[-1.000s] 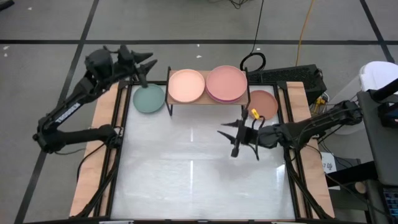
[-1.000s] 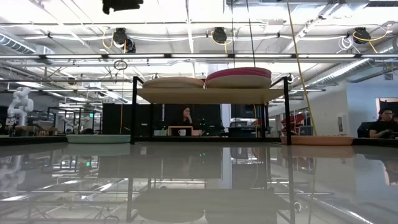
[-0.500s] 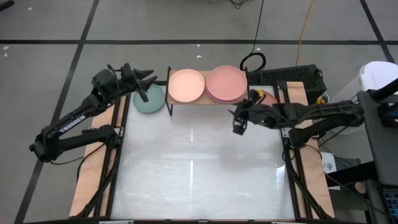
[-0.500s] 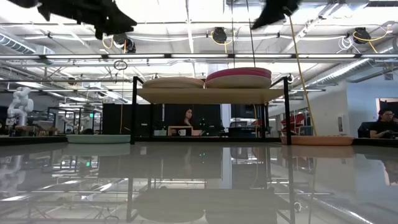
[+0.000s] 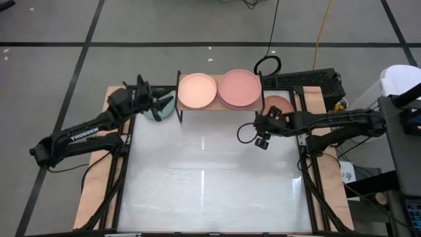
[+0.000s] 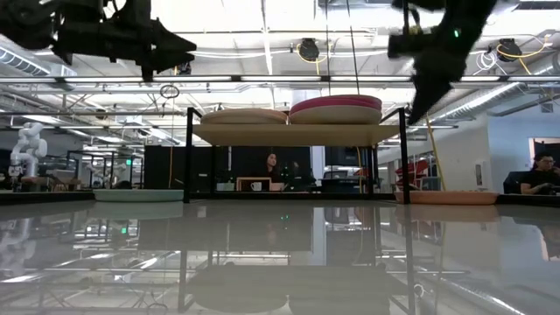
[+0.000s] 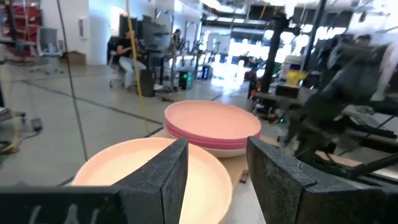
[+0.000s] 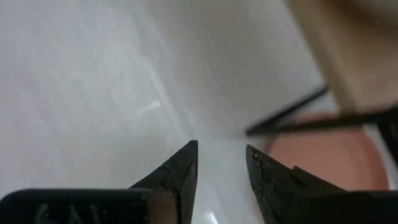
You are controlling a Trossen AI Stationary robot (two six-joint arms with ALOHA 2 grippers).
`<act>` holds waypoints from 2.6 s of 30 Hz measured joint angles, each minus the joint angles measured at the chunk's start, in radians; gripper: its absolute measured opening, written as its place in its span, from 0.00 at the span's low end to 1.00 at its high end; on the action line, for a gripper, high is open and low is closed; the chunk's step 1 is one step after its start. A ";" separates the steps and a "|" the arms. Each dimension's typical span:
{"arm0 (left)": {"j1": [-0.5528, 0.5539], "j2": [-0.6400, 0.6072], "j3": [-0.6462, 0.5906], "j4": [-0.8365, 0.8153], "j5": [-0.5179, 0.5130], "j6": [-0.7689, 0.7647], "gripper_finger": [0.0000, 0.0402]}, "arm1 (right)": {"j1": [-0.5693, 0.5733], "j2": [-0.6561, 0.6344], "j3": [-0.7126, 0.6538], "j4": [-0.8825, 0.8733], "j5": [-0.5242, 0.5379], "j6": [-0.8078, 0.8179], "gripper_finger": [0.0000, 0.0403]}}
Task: Place and stack plates onto a shelf
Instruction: Stack the dark brown plate on top of the light orange plate on the shelf
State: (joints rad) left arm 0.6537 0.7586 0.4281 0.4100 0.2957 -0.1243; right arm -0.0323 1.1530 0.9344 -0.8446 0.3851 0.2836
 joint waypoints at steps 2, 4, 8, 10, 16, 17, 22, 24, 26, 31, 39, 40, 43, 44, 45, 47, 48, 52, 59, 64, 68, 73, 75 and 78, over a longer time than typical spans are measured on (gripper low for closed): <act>-0.010 0.000 -0.031 0.048 -0.002 -0.011 0.42 | -0.014 0.000 -0.042 -0.011 0.001 0.027 0.30; -0.015 0.000 -0.047 0.065 -0.004 -0.015 0.42 | -0.031 0.000 -0.077 -0.034 0.002 0.051 0.30; -0.016 0.000 -0.047 0.074 -0.006 -0.012 0.42 | -0.077 0.000 -0.136 -0.045 0.000 0.086 0.30; -0.016 0.000 -0.047 0.072 -0.006 -0.012 0.42 | -0.094 0.000 -0.159 -0.049 -0.024 0.063 0.31; -0.016 0.000 -0.047 0.067 -0.007 -0.014 0.42 | -0.129 0.001 -0.225 -0.042 -0.022 0.072 0.38; -0.016 0.000 -0.047 0.067 -0.006 -0.014 0.42 | -0.136 0.001 -0.230 -0.042 -0.022 0.074 0.40; -0.016 0.000 -0.047 0.066 -0.006 -0.016 0.42 | -0.180 0.001 -0.231 -0.027 0.018 0.089 0.49; -0.016 0.000 -0.047 0.065 -0.006 -0.016 0.42 | -0.206 0.001 -0.237 -0.013 0.044 0.091 0.53; -0.016 0.000 -0.047 0.060 -0.006 -0.015 0.42 | -0.232 0.001 -0.258 0.017 0.036 0.065 0.55; -0.016 0.000 -0.047 0.035 -0.007 0.003 0.42 | -0.276 0.001 -0.337 0.170 -0.026 -0.014 0.58; -0.016 0.000 -0.046 0.032 -0.007 0.014 0.42 | -0.358 0.002 -0.442 0.280 -0.020 -0.016 0.58; -0.016 0.000 -0.046 0.032 -0.007 0.013 0.42 | -0.366 0.002 -0.449 0.297 -0.019 -0.016 0.58; -0.016 0.000 -0.046 0.031 -0.007 0.013 0.42 | -0.388 0.002 -0.470 0.329 -0.020 -0.015 0.58; -0.016 0.000 -0.046 0.029 -0.007 0.013 0.42 | -0.393 0.001 -0.477 0.339 -0.022 -0.015 0.58; -0.016 0.000 -0.046 0.028 -0.007 0.013 0.42 | -0.395 0.000 -0.485 0.352 -0.024 -0.014 0.57; -0.016 0.000 -0.046 0.027 -0.007 0.013 0.42 | -0.398 -0.001 -0.502 0.369 -0.033 0.002 0.55; -0.016 0.000 -0.046 0.027 -0.006 0.013 0.42 | -0.398 -0.001 -0.508 0.377 -0.046 0.014 0.53; -0.016 0.000 -0.046 0.027 -0.007 0.012 0.42 | -0.399 0.000 -0.515 0.378 -0.074 0.068 0.44; -0.016 0.000 -0.046 0.027 -0.007 0.013 0.42 | -0.400 0.000 -0.517 0.418 -0.183 0.104 0.22; -0.016 0.000 -0.046 0.028 -0.007 0.015 0.42 | -0.399 -0.001 -0.517 0.457 -0.230 0.120 0.09; -0.016 0.000 -0.046 0.028 -0.007 0.015 0.42 | -0.398 -0.002 -0.516 0.463 -0.273 0.117 0.02; -0.016 0.000 -0.046 0.028 -0.007 0.016 0.42 | -0.386 -0.007 -0.516 0.458 -0.384 0.190 0.02; -0.016 0.000 -0.046 0.028 -0.007 0.016 0.42 | -0.367 -0.019 -0.516 0.455 -0.409 0.216 0.01; -0.016 0.000 -0.046 0.028 -0.007 0.016 0.42 | -0.325 -0.055 -0.518 0.447 -0.467 0.247 0.01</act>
State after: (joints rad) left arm 0.6380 0.7589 0.3824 0.4381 0.2890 -0.1083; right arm -0.3576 1.0984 0.4164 -0.3977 -0.0816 0.5309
